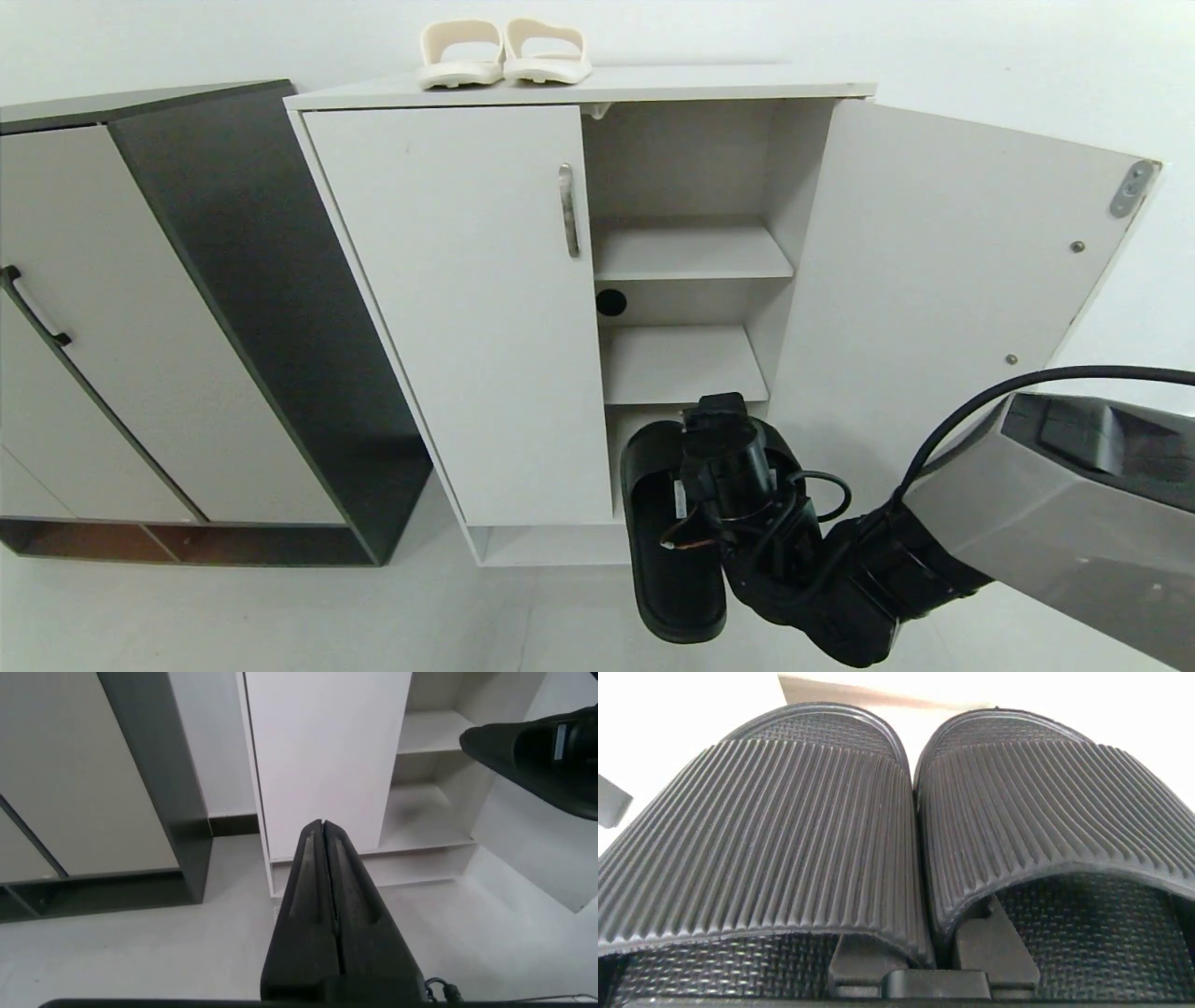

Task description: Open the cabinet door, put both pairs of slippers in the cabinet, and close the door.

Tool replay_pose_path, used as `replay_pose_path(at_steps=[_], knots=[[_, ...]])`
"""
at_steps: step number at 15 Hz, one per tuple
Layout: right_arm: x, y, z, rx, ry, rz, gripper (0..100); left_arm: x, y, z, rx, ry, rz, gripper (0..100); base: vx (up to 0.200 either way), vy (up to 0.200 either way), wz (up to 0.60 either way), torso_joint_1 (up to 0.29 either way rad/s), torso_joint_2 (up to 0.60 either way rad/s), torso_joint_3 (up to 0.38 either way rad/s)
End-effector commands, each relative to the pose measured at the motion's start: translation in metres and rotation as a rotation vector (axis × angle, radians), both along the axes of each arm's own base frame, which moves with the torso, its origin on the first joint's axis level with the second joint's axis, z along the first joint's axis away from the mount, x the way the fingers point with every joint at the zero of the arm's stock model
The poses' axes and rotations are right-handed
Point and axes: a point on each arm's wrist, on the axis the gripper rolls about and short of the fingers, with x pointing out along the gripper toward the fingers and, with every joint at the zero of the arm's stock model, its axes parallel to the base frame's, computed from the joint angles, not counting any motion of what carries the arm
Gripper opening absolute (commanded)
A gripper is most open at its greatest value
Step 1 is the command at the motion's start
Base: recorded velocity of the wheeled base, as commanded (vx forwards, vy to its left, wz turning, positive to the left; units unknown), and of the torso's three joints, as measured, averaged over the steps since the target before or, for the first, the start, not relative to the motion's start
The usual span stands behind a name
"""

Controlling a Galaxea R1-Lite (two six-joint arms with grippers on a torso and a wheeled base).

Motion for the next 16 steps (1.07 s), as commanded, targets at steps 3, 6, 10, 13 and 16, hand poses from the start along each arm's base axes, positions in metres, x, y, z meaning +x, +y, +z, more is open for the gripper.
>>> replay_pose_path(at_steps=[3, 6, 10, 13, 16], knots=[[0.018, 0.001, -0.014, -0.007, 0.007, -0.027, 0, 0.0, 0.0, 0.0, 0.0, 0.002, 0.0, 0, 0.0, 0.0, 0.0, 0.001, 0.0, -0.188], [0.018, 0.001, -0.014, -0.006, 0.006, -0.027, 0, 0.0, 0.0, 0.0, 0.0, 0.002, 0.0, 0, 0.0, 0.0, 0.0, 0.004, 0.0, -0.199], [0.018, 0.003, -0.02, -0.01, 0.009, -0.03, 0, 0.0, 0.0, 0.0, 0.0, 0.002, -0.002, 0, 0.0, 0.0, 0.0, 0.002, 0.0, -0.2], [0.016, 0.005, -0.006, 0.035, -0.062, -0.043, 0, 0.0, 0.0, 0.0, 0.0, 0.002, 0.0, 0, 0.0, 0.0, 0.0, 0.005, 0.0, -0.181], [0.01, 0.006, 0.009, 0.039, -0.184, -0.05, 0, 0.0, 0.0, 0.0, -0.006, 0.002, 0.003, 0, 0.0, 0.0, 0.0, 0.005, 0.0, -0.045]])
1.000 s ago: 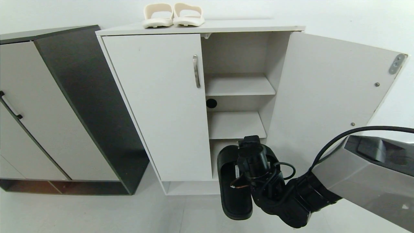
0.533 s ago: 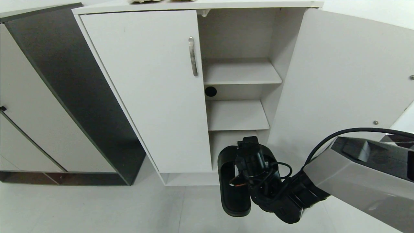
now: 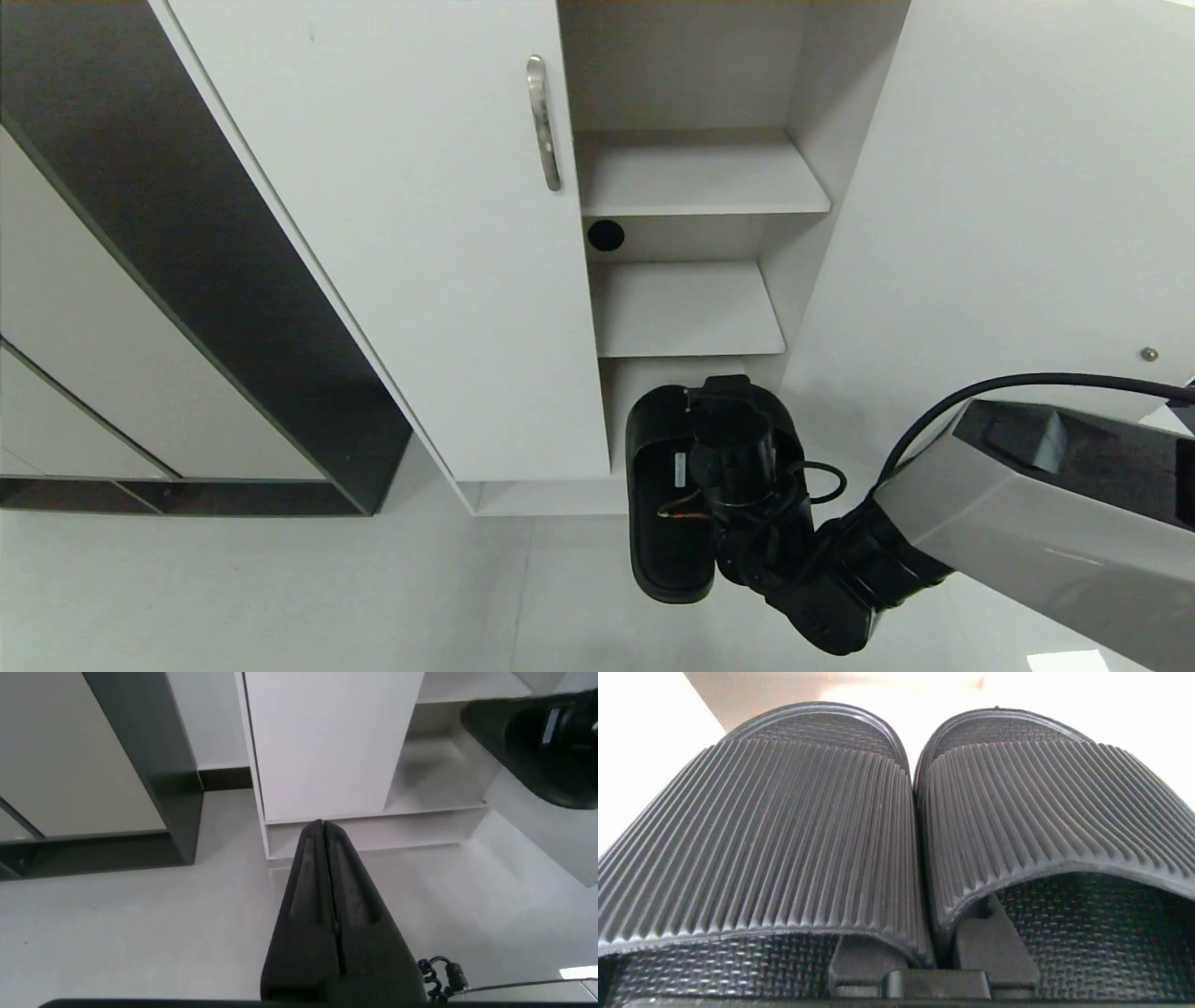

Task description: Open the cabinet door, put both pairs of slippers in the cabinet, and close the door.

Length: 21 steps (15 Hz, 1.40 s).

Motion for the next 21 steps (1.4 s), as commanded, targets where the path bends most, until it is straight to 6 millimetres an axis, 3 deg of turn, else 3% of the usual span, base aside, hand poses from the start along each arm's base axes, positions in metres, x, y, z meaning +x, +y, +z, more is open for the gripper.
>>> replay_pose_path(at_steps=[1, 4, 9, 21], knots=[[-0.006, -0.002, 0.002, -0.014, -0.047, 0.013, 0, 0.0, 0.0, 0.0, 0.0, 0.001, 0.001, 0, 0.0, 0.0, 0.0, 0.0, 0.0, 0.0], [-0.005, -0.002, -0.008, -0.031, -0.064, 0.019, 0, 0.0, 0.0, 0.0, 0.0, 0.001, 0.001, 0, 0.0, 0.0, 0.0, 0.0, 0.0, 0.0], [-0.016, -0.014, 0.001, -0.048, -0.052, 0.012, 0, 0.0, 0.0, 0.0, -0.002, 0.001, 0.001, 0, 0.0, 0.0, 0.0, 0.0, 0.0, 0.0], [0.005, -0.043, -0.005, -0.086, -0.031, -0.074, 0, 0.0, 0.0, 0.0, -0.008, 0.001, 0.001, 0, 0.0, 0.0, 0.0, 0.0, 0.0, 0.0]])
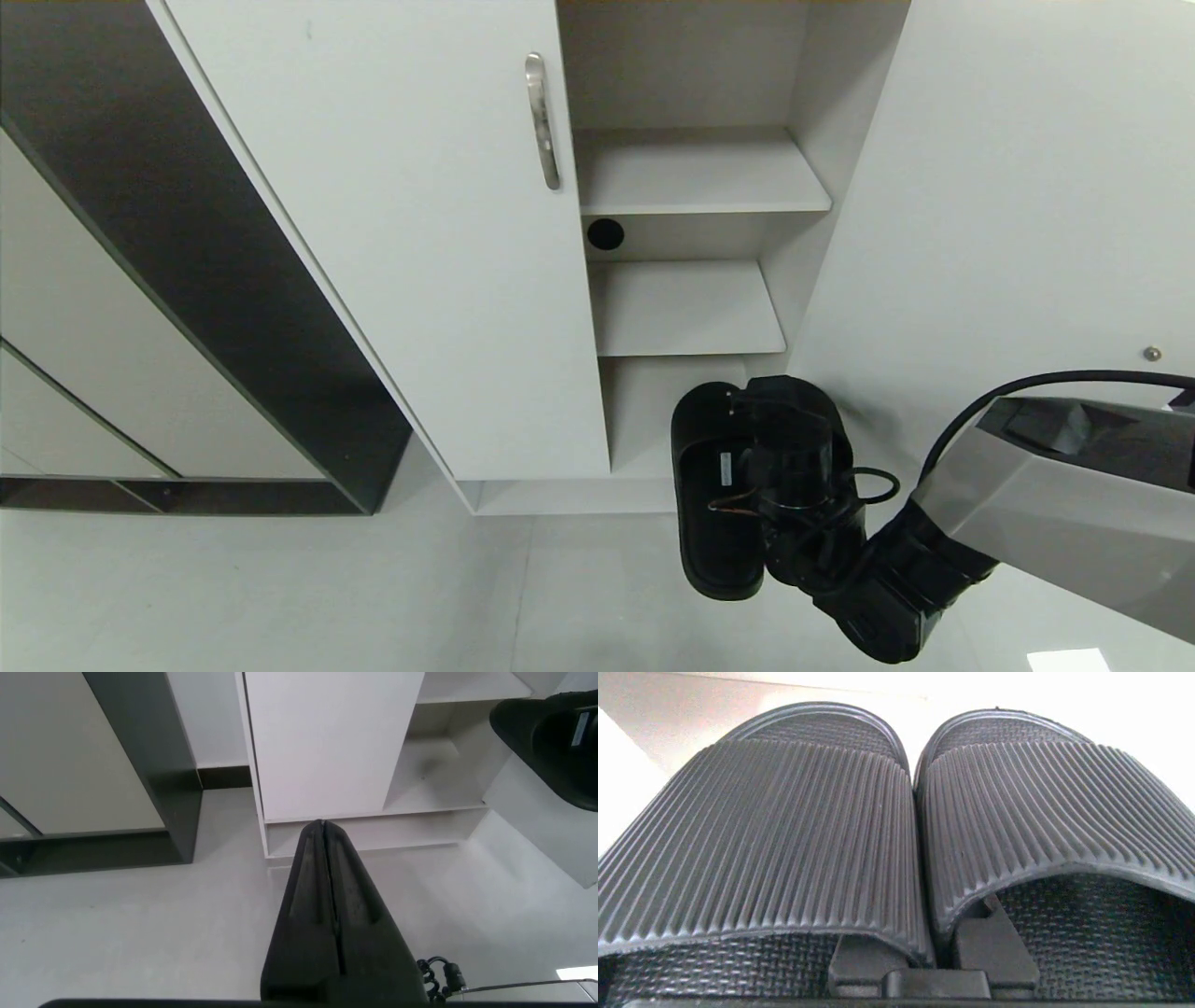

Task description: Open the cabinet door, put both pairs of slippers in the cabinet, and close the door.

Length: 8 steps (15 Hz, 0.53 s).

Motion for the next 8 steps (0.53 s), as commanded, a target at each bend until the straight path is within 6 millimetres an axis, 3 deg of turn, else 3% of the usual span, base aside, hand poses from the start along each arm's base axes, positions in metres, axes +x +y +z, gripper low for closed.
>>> replay_pose_path(at_steps=[1, 8], knots=[[0.0018, -0.0026, 0.0012, 0.002, -0.002, -0.007, 0, 0.0001, 0.0, 0.0001, -0.001, 0.001, 0.0, 0, 0.0, 0.0, 0.0, 0.0, 0.0, 0.0], [0.0062, -0.0093, -0.0027, -0.013, 0.013, -0.026, 0, 0.0001, 0.0, 0.0001, -0.006, 0.001, 0.0, 0, 0.0, 0.0, 0.0, 0.0, 0.0, 0.0]])
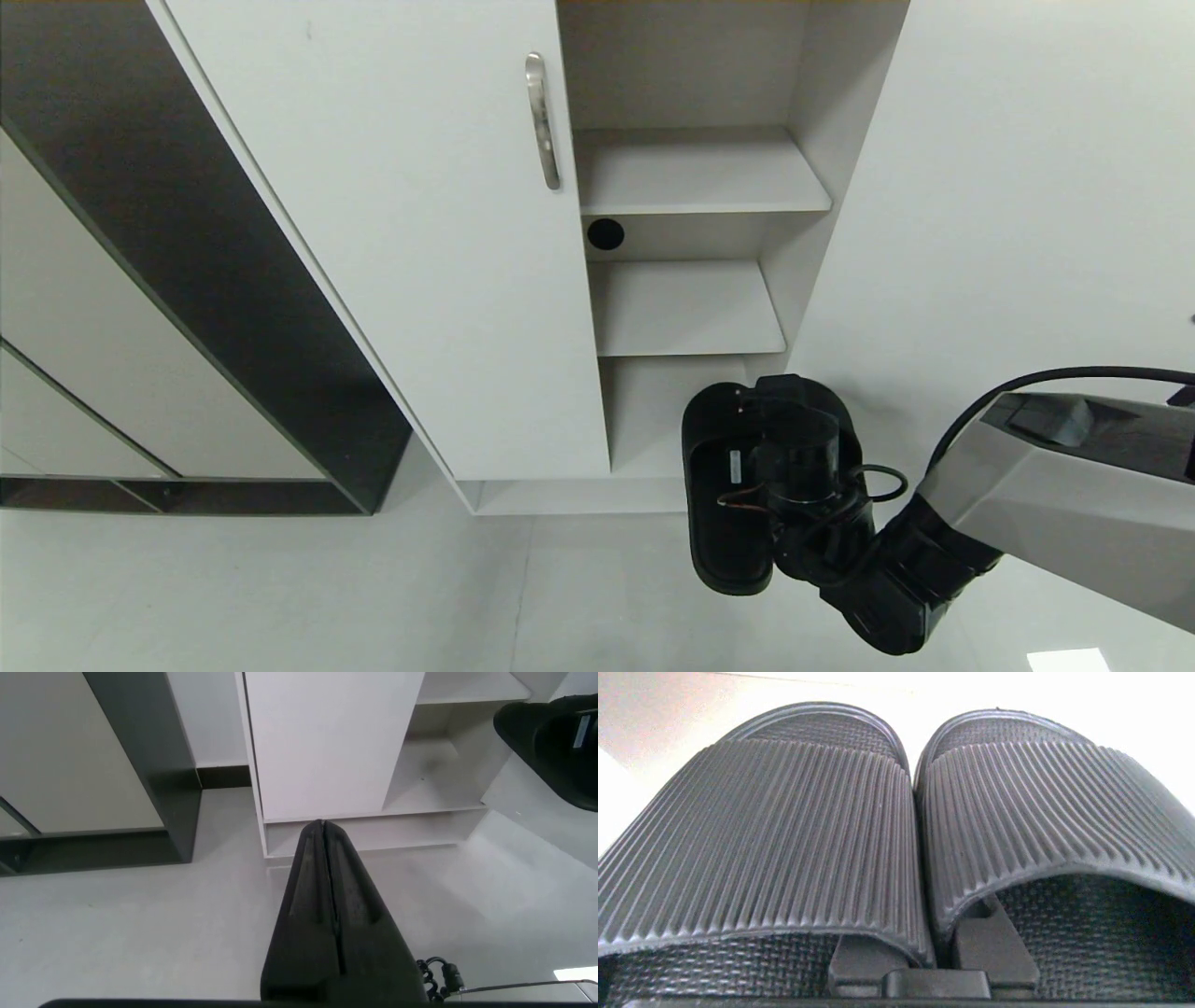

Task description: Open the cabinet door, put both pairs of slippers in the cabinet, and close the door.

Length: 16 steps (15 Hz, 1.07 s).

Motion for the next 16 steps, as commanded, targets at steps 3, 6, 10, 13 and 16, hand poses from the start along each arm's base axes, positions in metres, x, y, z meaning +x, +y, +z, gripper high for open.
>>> replay_pose_path(at_steps=[3, 6, 10, 13, 16], knots=[[0.0, 0.0, -0.001, -0.001, 0.001, 0.0, 0, 0.0, 0.0, 0.0, 0.0, 0.001, 0.0, 0, 0.0, 0.0, 0.0, 0.0, 0.0, 0.0], [0.001, -0.001, -0.001, -0.001, 0.001, -0.003, 0, 0.0, 0.0, 0.0, 0.0, 0.001, 0.0, 0, 0.0, 0.0, 0.0, 0.0, 0.0, 0.0], [0.001, 0.0, -0.002, -0.001, 0.004, -0.001, 0, 0.0, 0.0, 0.0, 0.0, 0.001, 0.0, 0, 0.0, 0.0, 0.0, 0.0, 0.0, 0.0], [0.0, 0.001, -0.006, -0.005, 0.009, 0.008, 0, 0.0, 0.0, 0.0, -0.001, 0.001, 0.0, 0, 0.0, 0.0, 0.0, 0.0, 0.0, 0.0], [-0.012, 0.005, -0.004, -0.009, 0.019, 0.055, 0, 0.0, 0.0, 0.0, -0.001, 0.001, 0.0, 0, 0.0, 0.0, 0.0, 0.0, 0.0, 0.0]])
